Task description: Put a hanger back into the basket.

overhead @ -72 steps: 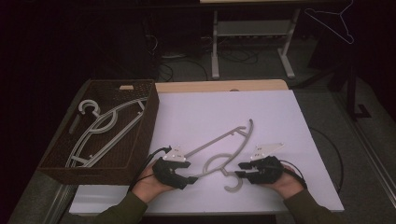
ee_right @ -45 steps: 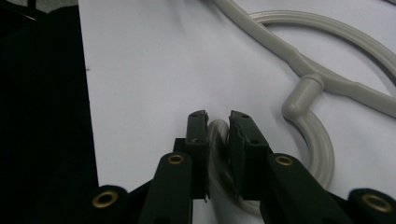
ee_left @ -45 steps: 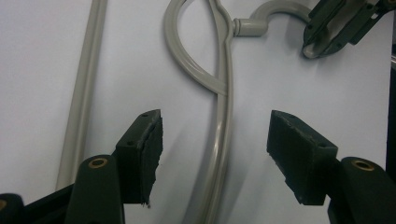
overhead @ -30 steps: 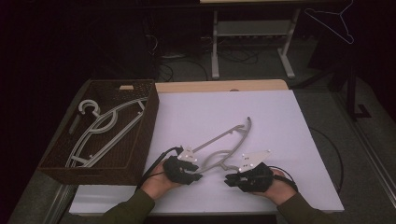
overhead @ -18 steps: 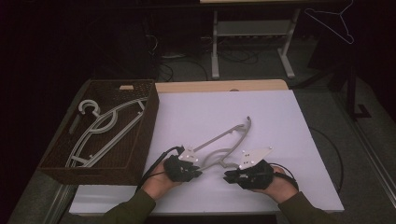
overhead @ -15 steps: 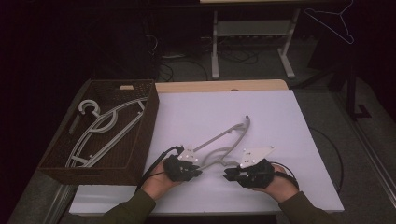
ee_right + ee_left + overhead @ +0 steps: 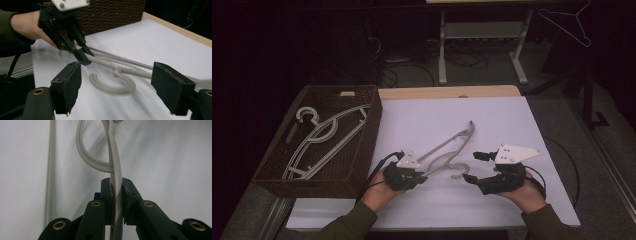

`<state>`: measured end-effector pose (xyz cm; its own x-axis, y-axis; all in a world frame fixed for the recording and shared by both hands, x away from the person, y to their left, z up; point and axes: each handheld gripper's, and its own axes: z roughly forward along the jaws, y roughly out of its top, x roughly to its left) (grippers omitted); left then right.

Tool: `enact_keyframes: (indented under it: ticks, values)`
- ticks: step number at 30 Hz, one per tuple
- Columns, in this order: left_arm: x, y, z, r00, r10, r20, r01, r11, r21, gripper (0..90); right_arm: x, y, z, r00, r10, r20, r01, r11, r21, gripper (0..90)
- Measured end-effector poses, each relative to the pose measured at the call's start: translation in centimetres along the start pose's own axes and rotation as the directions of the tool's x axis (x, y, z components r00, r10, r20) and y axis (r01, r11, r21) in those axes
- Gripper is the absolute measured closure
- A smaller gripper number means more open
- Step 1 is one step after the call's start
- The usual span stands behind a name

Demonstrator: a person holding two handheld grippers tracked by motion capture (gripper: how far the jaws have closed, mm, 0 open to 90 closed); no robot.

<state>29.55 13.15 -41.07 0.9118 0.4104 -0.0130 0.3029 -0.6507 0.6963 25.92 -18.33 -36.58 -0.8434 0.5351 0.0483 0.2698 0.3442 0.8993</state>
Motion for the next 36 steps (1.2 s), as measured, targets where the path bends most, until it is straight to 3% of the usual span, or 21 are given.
enact_keyframes:
  ticks: [8, 11, 14, 18, 25, 31, 36]
  values:
    - [0.5, 0.2, -1.2, 0.9981, -0.062, -0.002, 0.062, 0.9961, -0.062, 81.2, -1.0, -1.1, -0.9, 0.9986, 0.030, 0.043, -0.030, 1.000, 0.005, 22.6]
    - [0.6, 0.1, -1.5, 0.9972, -0.073, 0.012, 0.074, 0.9944, -0.076, 81.3, -1.8, -1.5, -0.4, 0.9970, 0.036, 0.068, -0.038, 0.999, 0.030, 23.2]
    - [0.5, 0.2, -1.5, 0.9966, -0.078, 0.024, 0.080, 0.9933, -0.084, 81.3, -2.1, -1.3, 0.7, 0.9969, 0.011, 0.078, -0.015, 0.999, 0.047, 25.6]
    - [0.4, 0.1, -1.4, 0.9963, -0.080, 0.031, 0.082, 0.9933, -0.081, 81.3, -1.7, -0.1, 2.5, 0.9979, -0.034, 0.055, 0.032, 0.999, 0.042, 32.1]
    - [0.4, -0.1, -1.3, 0.9953, -0.088, 0.040, 0.091, 0.9918, -0.090, 81.2, -1.4, 1.0, 4.9, 0.9950, -0.090, 0.042, 0.089, 0.996, 0.029, 52.0]
    - [0.5, -0.2, -1.3, 0.9944, -0.096, 0.046, 0.100, 0.9907, -0.093, 81.0, -1.4, 1.3, 5.3, 0.9922, -0.115, 0.047, 0.115, 0.993, 0.014, 66.8]
    - [0.3, -0.1, -1.4, 0.9952, -0.091, 0.036, 0.094, 0.9910, -0.096, 79.0, -1.5, 1.9, 5.2, 0.9909, -0.127, 0.045, 0.128, 0.992, -0.013, 71.5]
